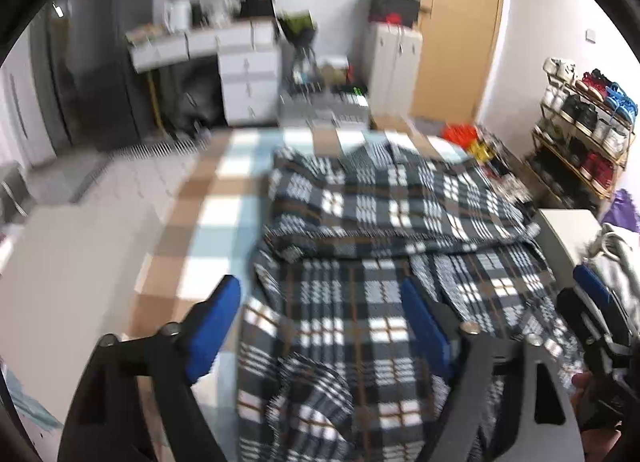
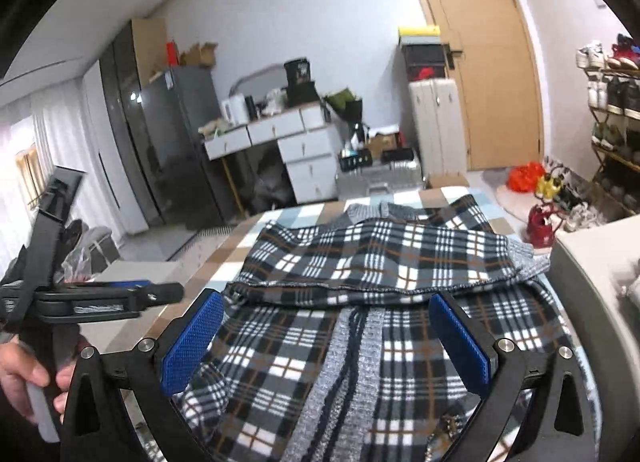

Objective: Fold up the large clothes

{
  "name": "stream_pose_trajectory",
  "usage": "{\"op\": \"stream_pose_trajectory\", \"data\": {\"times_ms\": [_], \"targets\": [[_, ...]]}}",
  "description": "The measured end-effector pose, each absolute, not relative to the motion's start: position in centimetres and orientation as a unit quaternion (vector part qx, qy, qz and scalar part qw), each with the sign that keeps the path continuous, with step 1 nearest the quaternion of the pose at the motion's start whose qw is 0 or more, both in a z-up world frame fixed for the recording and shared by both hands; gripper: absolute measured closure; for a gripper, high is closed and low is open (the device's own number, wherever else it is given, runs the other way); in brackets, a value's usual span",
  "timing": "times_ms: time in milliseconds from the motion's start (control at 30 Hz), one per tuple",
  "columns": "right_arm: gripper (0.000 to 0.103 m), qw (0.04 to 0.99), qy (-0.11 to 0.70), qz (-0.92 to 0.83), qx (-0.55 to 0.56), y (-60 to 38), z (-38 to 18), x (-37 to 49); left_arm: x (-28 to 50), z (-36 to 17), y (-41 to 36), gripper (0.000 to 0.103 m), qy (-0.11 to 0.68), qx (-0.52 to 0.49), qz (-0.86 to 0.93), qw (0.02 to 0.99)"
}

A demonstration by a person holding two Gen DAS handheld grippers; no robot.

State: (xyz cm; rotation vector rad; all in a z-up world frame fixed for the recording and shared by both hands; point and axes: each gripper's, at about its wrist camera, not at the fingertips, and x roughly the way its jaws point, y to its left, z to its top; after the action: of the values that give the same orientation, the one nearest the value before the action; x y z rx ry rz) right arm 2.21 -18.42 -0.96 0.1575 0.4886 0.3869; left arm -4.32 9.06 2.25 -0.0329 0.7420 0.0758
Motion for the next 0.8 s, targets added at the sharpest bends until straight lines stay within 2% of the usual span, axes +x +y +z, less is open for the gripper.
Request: {"op": "stream_pose_trajectory", "data": {"times_ms": [133, 233, 467, 800], "targets": [[0.000, 0.942, 0.270, 0.187, 0.066, -18.7, -3.1, 2.2, -4.8, 1.7, 8.2, 0.022, 0.313, 0.029, 0.057, 0.948], [0.000, 0.946, 0.263, 0.181, 0.056, -19.3, -3.5, 2.0, -4.4, 1.2, 7.7, 0.020, 0.302, 0.050, 0.056, 0.950], [0.000, 0.941, 0.277, 0.176, 0.082, -20.6, -4.3, 3.1, -3.0, -0.7, 6.4, 0.020, 0.339, 0.059, 0.025, 0.939], [0.000, 0.938, 0.279, 0.188, 0.081, -21.8, -4.5, 3.9, -1.9, -2.0, 5.6, 0.020, 0.351, 0.082, 0.039, 0.932]]}}
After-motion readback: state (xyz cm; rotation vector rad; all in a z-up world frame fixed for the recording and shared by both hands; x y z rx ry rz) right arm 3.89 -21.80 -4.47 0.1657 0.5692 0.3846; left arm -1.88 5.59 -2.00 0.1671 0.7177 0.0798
